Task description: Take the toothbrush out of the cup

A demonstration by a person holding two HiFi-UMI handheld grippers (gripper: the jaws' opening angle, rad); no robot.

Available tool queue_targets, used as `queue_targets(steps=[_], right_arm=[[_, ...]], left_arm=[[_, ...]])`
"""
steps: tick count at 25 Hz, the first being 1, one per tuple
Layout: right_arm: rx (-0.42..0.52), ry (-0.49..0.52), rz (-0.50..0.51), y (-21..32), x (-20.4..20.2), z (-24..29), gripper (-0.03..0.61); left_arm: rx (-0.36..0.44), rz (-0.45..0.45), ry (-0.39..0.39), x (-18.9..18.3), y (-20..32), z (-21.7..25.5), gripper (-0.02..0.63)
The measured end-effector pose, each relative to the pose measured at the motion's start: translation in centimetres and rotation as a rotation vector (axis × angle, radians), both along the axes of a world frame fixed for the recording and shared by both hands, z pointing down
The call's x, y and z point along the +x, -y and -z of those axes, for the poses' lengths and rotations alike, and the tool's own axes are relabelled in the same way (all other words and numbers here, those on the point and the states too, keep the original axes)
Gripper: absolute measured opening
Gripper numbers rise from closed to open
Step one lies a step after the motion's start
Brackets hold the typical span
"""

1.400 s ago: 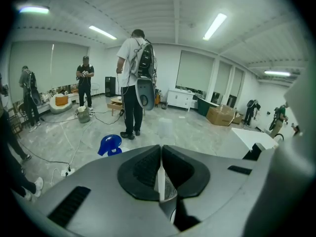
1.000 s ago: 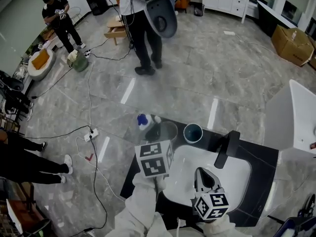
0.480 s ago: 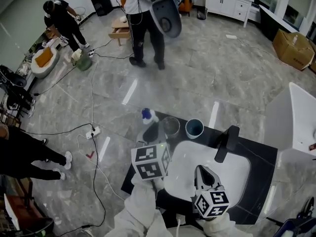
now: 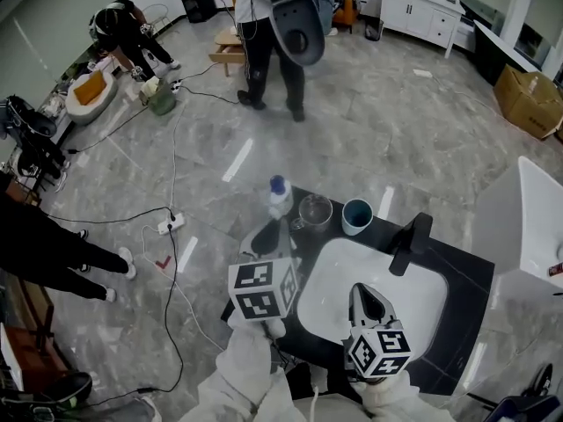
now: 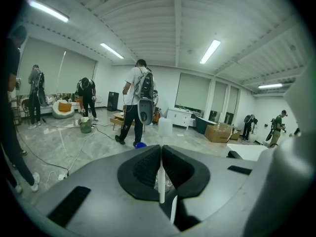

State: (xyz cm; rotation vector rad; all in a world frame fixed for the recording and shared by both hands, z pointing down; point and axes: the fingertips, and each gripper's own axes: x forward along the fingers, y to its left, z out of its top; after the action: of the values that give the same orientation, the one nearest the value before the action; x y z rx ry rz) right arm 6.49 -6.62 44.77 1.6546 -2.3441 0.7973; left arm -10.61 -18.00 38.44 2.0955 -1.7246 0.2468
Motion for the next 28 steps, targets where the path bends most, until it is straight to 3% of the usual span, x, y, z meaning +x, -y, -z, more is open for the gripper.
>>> queue_targets(steps=[6, 15, 28], right_arm=[[0.005, -0.007, 0.038, -1.2, -2.3, 0.7, 0.023], [0.021, 0.006, 0.076, -2.9, -6.4, 2.2, 0.023], [0.066, -0.032, 0.114, -4.7, -10.2, 3.9, 0.022]], left_arm=[[-0.012, 0.035, -0.003, -3.5, -3.7, 0.0, 0.018], [-0.024, 0.015, 0.032, -7.7, -9.5, -0.1, 0.018], [-0.057, 0.021, 0.002, -10.6, -15.6, -1.8, 0.018]])
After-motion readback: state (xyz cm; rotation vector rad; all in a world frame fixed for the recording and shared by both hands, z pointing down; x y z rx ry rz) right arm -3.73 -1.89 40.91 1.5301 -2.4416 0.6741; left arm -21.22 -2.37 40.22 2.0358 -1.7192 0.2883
